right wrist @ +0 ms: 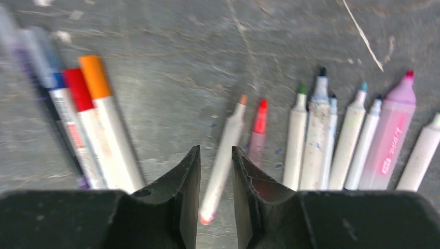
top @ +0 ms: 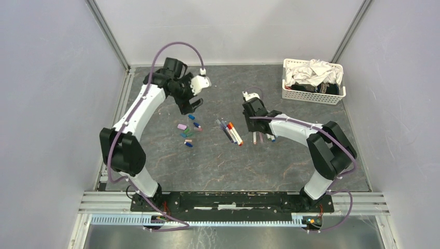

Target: Open the pen caps

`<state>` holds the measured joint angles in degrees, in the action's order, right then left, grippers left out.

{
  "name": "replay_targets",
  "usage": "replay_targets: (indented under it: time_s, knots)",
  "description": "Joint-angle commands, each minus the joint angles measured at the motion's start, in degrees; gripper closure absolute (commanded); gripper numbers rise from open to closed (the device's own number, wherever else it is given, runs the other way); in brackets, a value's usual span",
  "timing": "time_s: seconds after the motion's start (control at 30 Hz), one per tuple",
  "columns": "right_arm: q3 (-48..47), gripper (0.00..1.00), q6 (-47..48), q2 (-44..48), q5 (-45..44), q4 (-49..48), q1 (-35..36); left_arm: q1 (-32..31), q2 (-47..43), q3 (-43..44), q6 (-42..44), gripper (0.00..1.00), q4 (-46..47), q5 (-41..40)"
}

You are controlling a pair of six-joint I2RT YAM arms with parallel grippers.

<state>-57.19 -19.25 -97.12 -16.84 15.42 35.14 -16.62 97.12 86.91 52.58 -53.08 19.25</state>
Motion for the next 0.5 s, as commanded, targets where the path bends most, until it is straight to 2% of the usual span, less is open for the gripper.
replay_targets:
  time_s: [0.0, 0.07, 0.2, 0.47]
  knots:
    - [-5.24, 0.67, 2.70, 1.90, 2.33, -0.61, 3.30, 0.01, -4.78, 8.91, -7.71, 0.00, -3.80, -5.58]
    - [-6.51, 0.68, 3.79, 0.37, 5.26, -1.01, 4.27, 0.10, -6.84, 8.73, -9.14, 0.00, -1.98, -9.09]
    - [-7.83, 0.71, 5.29, -2.54, 8.04, -1.84, 5.76, 0.45, -9.82, 4.41, -8.36, 0.00, -1.14, -10.06]
    - [-9.00, 0.77, 6.00, -6.59, 9.95, -1.61, 7.10, 0.56, -8.19, 5.47, -9.62, 0.00, -7.09, -1.60]
